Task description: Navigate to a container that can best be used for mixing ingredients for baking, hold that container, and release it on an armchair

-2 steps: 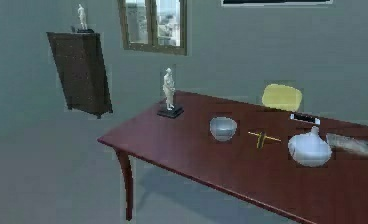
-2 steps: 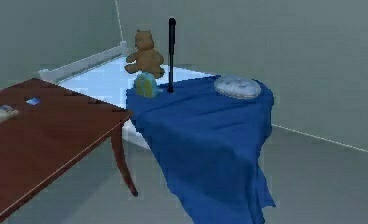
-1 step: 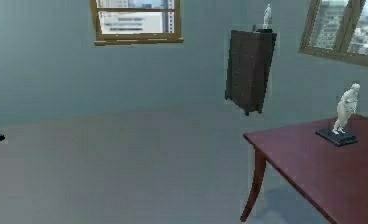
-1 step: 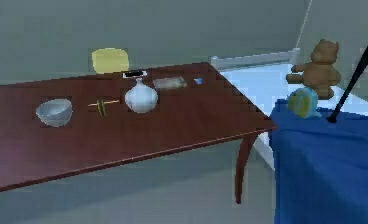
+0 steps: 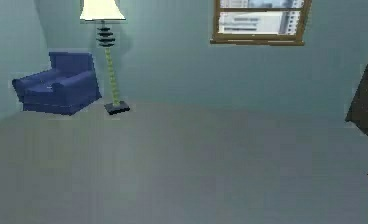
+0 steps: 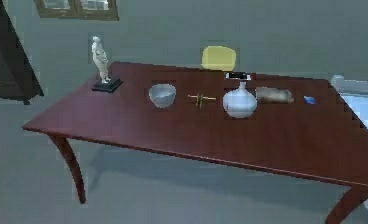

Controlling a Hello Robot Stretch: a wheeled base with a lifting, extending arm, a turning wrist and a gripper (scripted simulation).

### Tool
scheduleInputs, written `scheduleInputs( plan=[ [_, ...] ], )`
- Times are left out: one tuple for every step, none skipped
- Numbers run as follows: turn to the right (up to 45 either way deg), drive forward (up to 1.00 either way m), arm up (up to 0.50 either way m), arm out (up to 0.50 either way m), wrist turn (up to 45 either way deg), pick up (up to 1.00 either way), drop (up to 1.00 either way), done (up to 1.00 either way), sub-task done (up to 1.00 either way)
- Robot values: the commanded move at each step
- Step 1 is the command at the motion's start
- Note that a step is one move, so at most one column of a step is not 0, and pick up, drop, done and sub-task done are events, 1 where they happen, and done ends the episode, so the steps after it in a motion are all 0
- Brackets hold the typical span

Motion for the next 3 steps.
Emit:
scheduleInputs(
  plan=[
    [45.0, 0.00, 0.00, 0.00, 0.0, 0.00, 0.00, 0.00, 0.00],
    [45.0, 0.00, 0.00, 0.00, 0.0, 0.00, 0.00, 0.00, 0.00],
    [18.0, 0.00, 0.00, 0.00, 0.0, 0.00, 0.00, 0.00, 0.00]
  ],
)
